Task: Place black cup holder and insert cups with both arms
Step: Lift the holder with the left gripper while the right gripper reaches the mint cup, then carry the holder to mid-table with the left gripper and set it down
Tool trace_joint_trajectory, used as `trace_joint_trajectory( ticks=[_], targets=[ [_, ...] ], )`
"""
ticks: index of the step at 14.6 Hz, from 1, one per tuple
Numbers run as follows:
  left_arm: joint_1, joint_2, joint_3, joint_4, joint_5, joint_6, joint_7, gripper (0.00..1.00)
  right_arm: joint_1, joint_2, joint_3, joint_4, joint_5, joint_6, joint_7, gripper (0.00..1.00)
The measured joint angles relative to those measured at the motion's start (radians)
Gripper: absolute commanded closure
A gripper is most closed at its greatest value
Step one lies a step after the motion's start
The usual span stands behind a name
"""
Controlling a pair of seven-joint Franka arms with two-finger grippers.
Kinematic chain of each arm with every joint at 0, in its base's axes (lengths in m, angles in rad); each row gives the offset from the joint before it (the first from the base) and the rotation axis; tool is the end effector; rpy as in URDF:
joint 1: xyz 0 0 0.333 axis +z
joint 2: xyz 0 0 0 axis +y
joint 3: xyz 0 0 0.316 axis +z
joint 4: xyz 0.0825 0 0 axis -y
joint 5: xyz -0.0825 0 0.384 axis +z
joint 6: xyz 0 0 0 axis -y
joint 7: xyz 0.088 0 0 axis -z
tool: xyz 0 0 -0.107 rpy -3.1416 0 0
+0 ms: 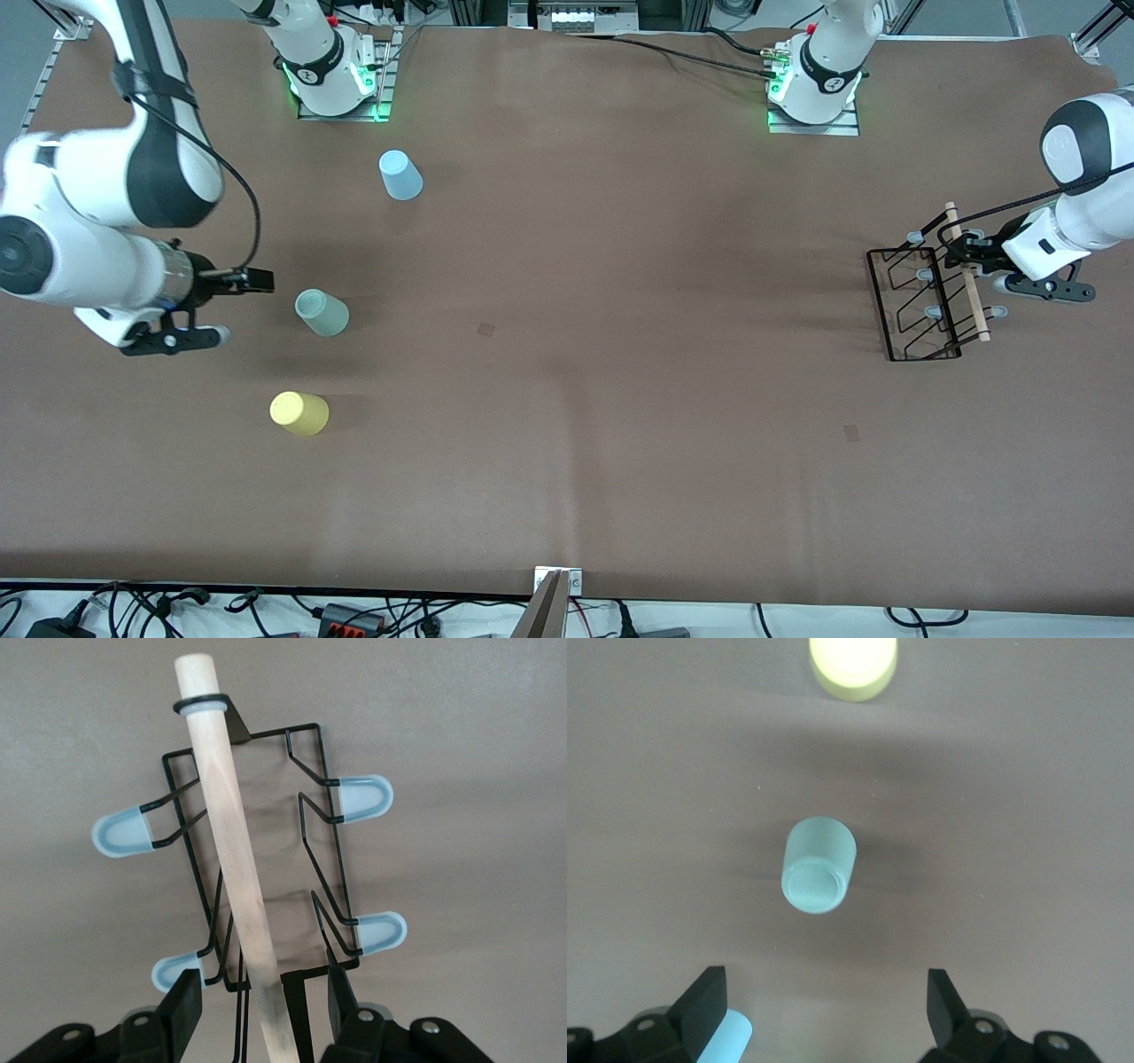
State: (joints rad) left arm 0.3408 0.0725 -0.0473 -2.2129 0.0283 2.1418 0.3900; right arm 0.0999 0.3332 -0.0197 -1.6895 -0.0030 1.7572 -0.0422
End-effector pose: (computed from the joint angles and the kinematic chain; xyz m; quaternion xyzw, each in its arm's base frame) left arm 0.4984 0.1520 0.3344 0.9958 -0.0566 -0.0708 0.0150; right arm 0.6176 0.0504 0.3849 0.9893 0.0612 -0.1322 0.0072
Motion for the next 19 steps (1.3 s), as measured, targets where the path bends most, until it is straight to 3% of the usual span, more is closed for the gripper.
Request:
trace_joint_trajectory(
  ticks=[3, 7, 9, 13, 19],
  targets=[
    [0.0, 0.001, 0.0, -0.002, 0.0, 0.0, -0.036, 0.57, 0.026, 0.03, 0.001, -0.018, 0.005, 0.096, 0.018, 0.0],
    [0.0, 0.001, 0.0, -0.004, 0.0, 0.0, -0.059, 0.68, 0.057, 0.024, 0.001, -0.118, 0.005, 0.234, 0.099, 0.0],
    [0.0, 0.001, 0.0, -0.004, 0.0, 0.0, -0.066, 0.83, 0.057, 0.02, -0.004, -0.18, 0.005, 0.306, 0.105, 0.0],
    [0.0, 0.001, -0.002, -0.004, 0.0, 0.0, -0.076, 0.99, 0.056, 0.011, -0.007, -0.308, 0.005, 0.462, 0.128, 0.0],
    [0.0, 0.002, -0.006, 0.0, 0.0, -0.019, -0.103, 0.99, 0.05, 0.01, -0.008, -0.409, 0.087, 0.577, 0.135, 0.0]
  ],
)
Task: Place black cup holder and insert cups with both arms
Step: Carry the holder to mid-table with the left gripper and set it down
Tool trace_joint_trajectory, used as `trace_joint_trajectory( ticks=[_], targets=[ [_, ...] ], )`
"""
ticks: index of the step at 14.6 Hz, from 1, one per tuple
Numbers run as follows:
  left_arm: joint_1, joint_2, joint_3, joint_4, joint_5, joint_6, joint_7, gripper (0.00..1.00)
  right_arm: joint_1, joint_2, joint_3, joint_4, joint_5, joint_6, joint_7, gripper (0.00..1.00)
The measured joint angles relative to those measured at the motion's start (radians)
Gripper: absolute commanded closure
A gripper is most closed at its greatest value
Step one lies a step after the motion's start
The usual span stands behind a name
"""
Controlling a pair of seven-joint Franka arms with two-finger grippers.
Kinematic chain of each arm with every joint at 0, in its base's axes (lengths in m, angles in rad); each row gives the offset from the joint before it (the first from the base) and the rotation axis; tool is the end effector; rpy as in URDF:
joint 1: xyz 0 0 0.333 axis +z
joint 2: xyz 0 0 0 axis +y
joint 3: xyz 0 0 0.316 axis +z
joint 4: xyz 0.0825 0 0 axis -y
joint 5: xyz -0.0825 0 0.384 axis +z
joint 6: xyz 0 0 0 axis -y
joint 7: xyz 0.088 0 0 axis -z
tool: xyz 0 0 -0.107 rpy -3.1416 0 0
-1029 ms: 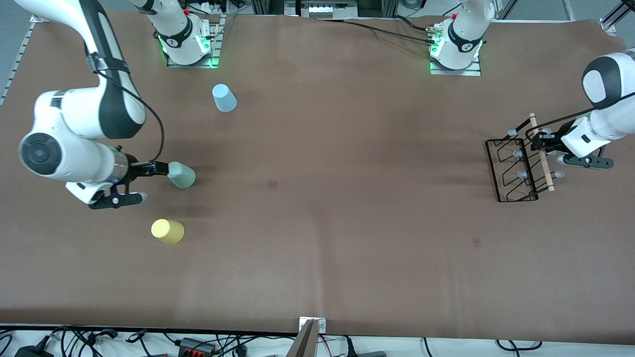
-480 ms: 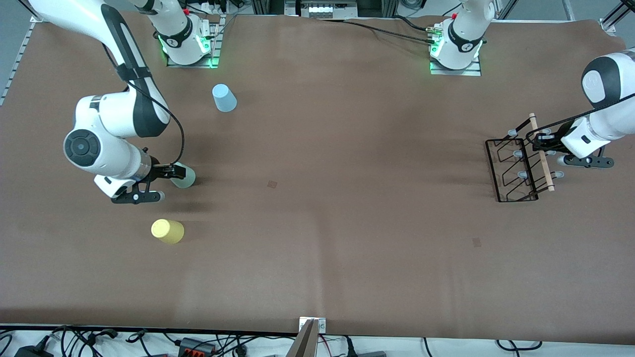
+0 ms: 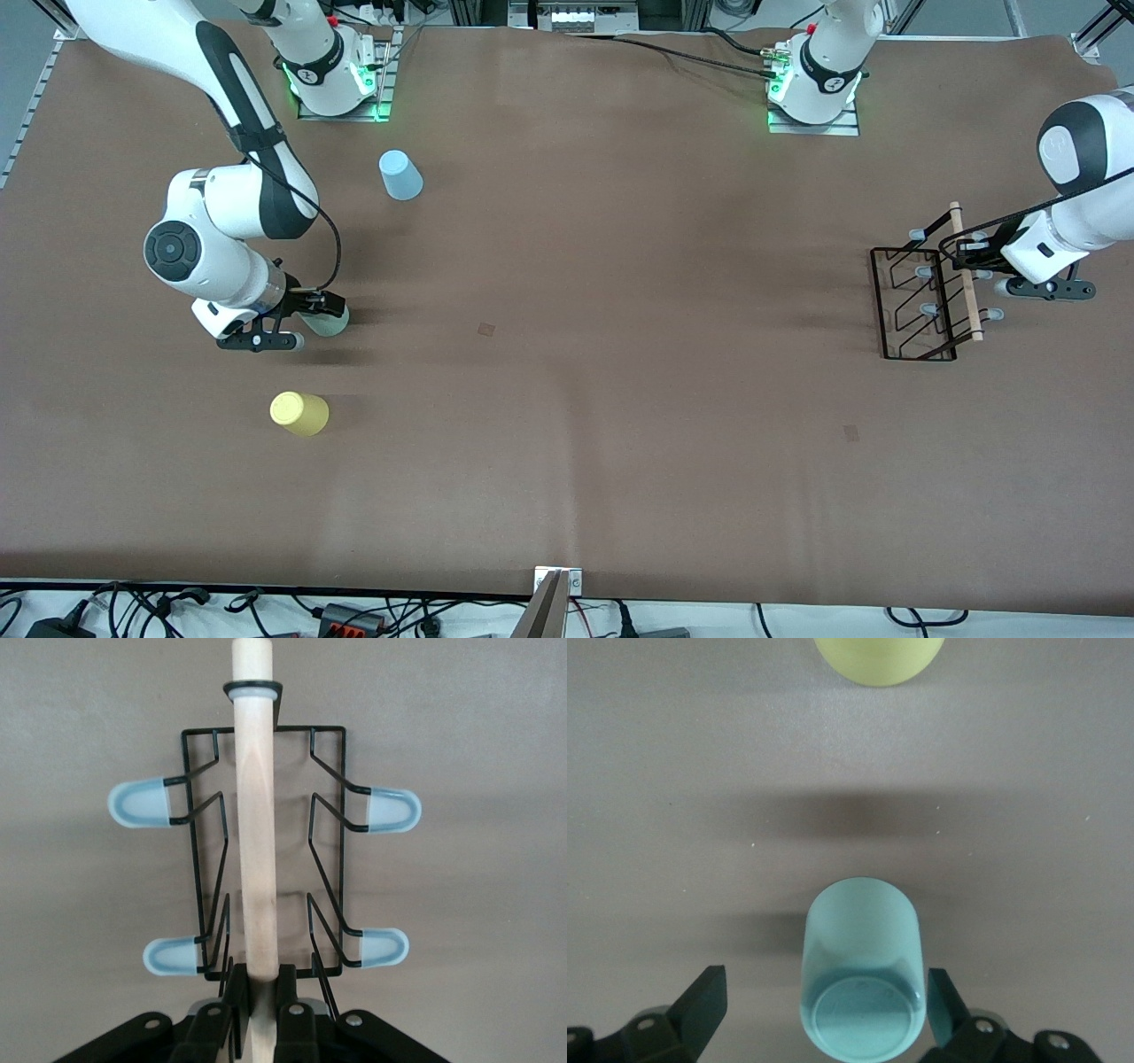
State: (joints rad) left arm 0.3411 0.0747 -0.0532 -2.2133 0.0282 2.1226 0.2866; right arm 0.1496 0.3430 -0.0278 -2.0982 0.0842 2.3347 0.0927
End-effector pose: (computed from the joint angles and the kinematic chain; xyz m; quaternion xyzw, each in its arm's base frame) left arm 0.4969 0.1486 0.3318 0.9965 -0.0078 -0.0818 0.0144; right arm 0.5663 0.0708 0.2468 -0.9982 0.0156 0.0553 0.0183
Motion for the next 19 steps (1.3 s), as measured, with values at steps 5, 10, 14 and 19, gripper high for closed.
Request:
trace_joint_trajectory(
  ticks=[5, 10, 14, 19],
  targets=[
    [-0.011, 0.0, -0.089, 0.129, 0.0, -0.226, -0.13, 0.99, -0.003, 0.0, -0.005, -0.009, 0.013, 0.0, 0.002, 0.0],
    [-0.033, 0.047, -0.261, 0.406, -0.001, -0.55, -0.222, 0.99, -0.013, 0.001, -0.012, -0.014, 0.013, 0.0, 0.004, 0.0],
    [-0.181, 0.163, -0.307, 0.669, -0.004, -0.743, -0.395, 0.99, -0.014, 0.009, -0.012, -0.022, 0.013, 0.0, 0.008, 0.0],
    [-0.383, 0.247, -0.315, 0.739, -0.083, -0.762, -0.578, 0.99, -0.013, 0.016, -0.011, -0.022, 0.013, 0.0, 0.024, 0.0]
  ],
)
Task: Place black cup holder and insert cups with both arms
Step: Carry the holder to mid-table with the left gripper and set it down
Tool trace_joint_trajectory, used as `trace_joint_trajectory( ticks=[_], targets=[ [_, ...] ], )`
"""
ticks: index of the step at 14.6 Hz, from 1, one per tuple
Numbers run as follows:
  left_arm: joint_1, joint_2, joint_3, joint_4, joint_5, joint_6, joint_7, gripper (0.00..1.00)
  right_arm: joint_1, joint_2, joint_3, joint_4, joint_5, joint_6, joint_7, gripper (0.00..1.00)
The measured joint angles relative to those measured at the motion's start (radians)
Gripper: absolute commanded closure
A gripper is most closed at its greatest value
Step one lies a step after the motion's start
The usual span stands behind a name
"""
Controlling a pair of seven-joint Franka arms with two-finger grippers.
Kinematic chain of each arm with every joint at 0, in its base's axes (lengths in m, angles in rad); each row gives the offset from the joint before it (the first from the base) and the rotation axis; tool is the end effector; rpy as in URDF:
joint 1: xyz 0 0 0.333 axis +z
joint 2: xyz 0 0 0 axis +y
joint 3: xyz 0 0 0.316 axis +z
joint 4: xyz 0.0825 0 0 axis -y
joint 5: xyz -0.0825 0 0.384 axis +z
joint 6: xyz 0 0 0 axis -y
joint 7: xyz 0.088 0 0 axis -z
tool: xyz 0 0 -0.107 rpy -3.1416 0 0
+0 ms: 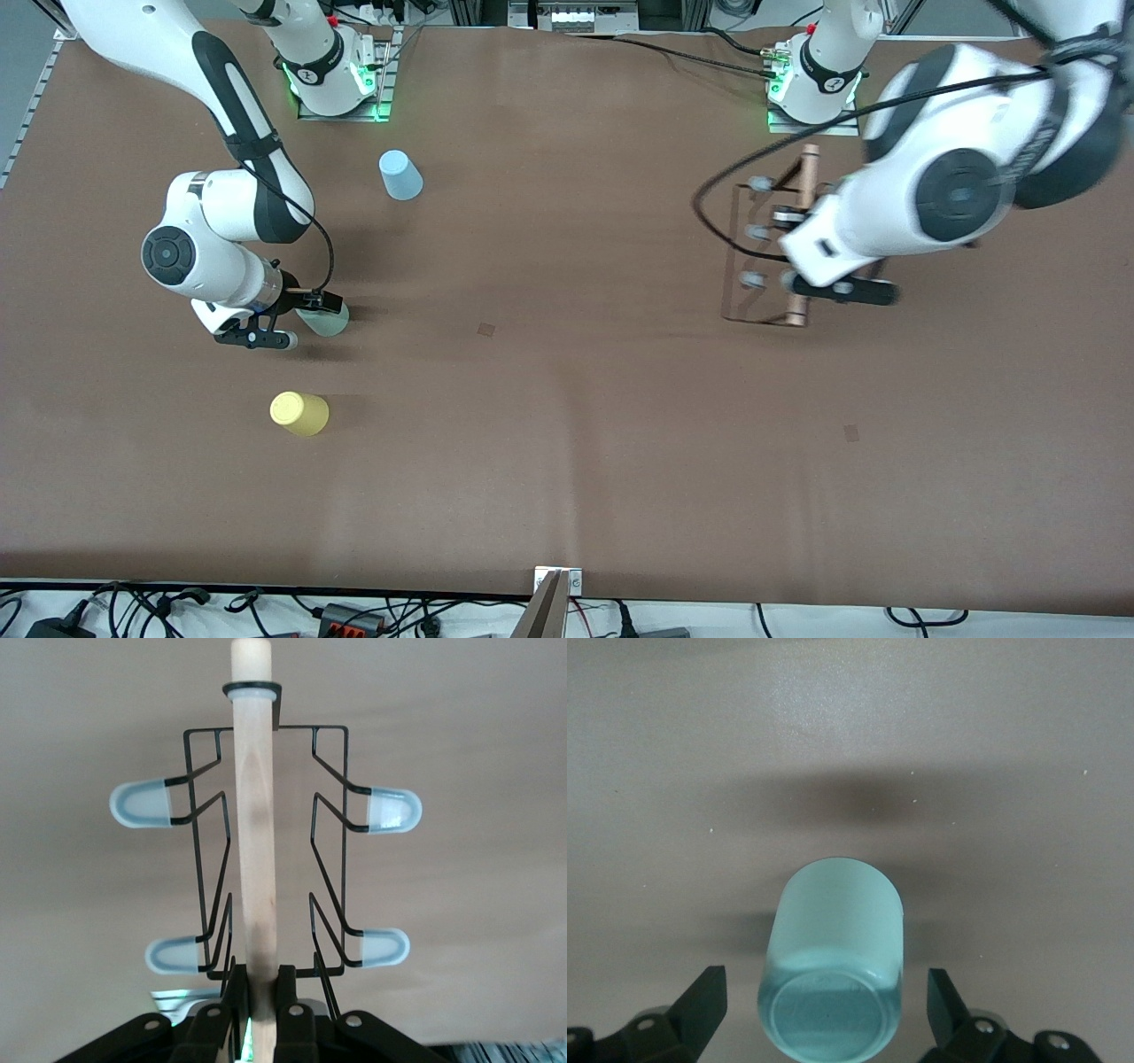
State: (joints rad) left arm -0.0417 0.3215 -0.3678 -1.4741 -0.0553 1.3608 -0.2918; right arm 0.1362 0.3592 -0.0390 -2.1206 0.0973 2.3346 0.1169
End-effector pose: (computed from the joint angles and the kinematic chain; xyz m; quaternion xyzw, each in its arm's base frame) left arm 0.5608 -0.2212 0.4797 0.9732 -0.0607 -0.2214 0.0096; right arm 0.5583 0.0560 0.2292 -0.9960 0.0452 0.0744 0.0178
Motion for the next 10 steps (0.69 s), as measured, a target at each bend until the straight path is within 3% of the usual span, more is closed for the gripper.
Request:
trace_joint_trajectory(
  ticks=[6, 10],
  targets=[
    [-0.123, 0.076, 0.0, 0.008, -0.091, 0.131, -0.145, 0.99, 0.0, 0.013, 0.0, 0.0, 0.0, 0.0, 0.001, 0.01],
    [-0.23, 0.125, 0.0, 0.009, -0.093, 0.283, -0.265, 0.99, 0.0, 0.017, 0.0, 0.0, 0.0, 0.002, 0.001, 0.14]
  ],
)
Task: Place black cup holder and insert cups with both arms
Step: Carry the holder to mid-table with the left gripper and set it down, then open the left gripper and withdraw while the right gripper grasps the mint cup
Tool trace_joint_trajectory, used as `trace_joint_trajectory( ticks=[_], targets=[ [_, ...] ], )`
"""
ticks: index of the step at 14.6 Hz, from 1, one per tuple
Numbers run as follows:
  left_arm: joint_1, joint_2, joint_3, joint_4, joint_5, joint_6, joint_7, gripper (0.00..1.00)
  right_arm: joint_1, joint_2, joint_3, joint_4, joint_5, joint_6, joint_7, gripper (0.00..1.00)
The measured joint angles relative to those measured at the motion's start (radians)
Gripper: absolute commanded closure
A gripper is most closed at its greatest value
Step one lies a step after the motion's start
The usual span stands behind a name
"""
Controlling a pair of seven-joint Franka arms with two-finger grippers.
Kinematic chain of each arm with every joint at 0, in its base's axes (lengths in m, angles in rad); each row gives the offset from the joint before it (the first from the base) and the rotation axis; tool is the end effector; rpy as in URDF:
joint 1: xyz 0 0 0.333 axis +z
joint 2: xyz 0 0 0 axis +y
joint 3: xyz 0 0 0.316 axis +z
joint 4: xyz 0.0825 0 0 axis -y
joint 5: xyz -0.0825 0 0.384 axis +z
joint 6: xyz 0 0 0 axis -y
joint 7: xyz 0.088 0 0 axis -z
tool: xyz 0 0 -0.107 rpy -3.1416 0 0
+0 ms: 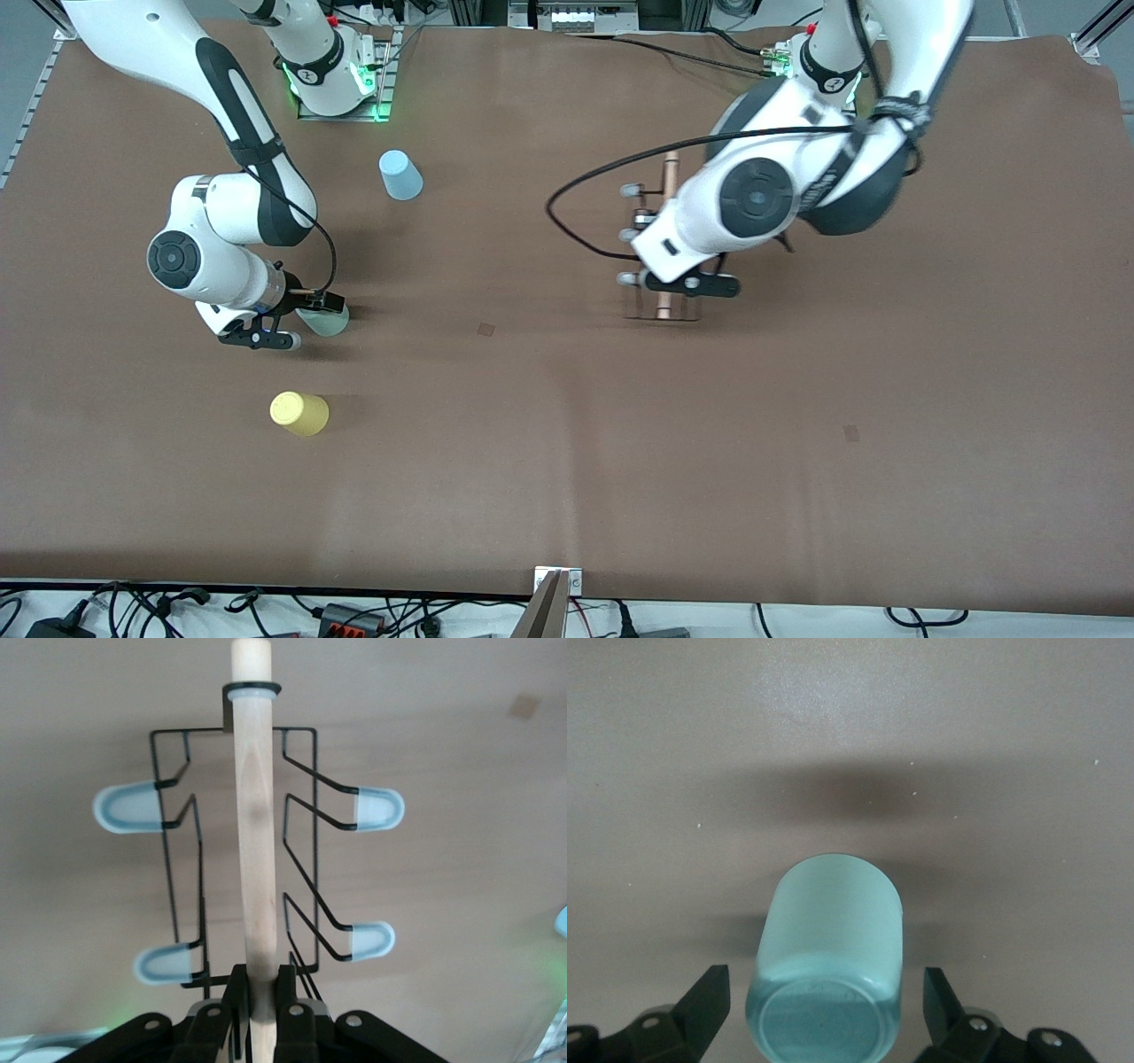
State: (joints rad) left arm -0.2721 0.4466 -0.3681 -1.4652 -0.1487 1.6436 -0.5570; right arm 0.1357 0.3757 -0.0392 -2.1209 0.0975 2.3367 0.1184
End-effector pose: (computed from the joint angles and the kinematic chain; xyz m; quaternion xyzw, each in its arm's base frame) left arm 0.5378 -0.3741 0.4248 0.9811 -0.0196 -0.1834 0.0587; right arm 0.5567 0.0554 0.2200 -0.9954 0.0466 0.0816 0.0164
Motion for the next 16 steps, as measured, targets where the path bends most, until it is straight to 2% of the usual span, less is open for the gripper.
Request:
trace_joint_trajectory(
  ticks=[2, 5, 6, 8, 11, 16],
  targets=[
    [-0.031, 0.019, 0.0, 0.001, 0.0, 0.084, -0.028, 0.99, 0.0, 0.0, 0.0, 0.0, 0.0, 0.001, 0.001, 0.29],
    [-0.072, 0.048, 0.001, 0.001, 0.0, 0.185, -0.035, 0.99, 0.0, -0.001, 0.0, 0.002, 0.0, 0.002, 0.001, 0.62],
    [-0.09, 0.06, 0.001, 0.0, 0.0, 0.214, -0.053, 0.99, -0.001, -0.002, -0.001, 0.006, 0.0, 0.002, 0.002, 0.67],
    [-0.119, 0.084, 0.001, 0.0, 0.0, 0.251, -0.092, 0.99, 0.0, -0.002, 0.0, 0.016, 0.0, 0.002, 0.001, 0.71],
    [-0.138, 0.111, 0.001, 0.0, 0.0, 0.262, -0.11, 0.99, 0.0, -0.002, 0.0, 0.059, 0.0, -0.033, 0.001, 0.72],
    [-0.139, 0.128, 0.002, -0.002, 0.0, 0.262, -0.145, 0.99, 0.0, -0.007, 0.001, 0.285, 0.0, -0.302, 0.0, 0.72]
  ],
)
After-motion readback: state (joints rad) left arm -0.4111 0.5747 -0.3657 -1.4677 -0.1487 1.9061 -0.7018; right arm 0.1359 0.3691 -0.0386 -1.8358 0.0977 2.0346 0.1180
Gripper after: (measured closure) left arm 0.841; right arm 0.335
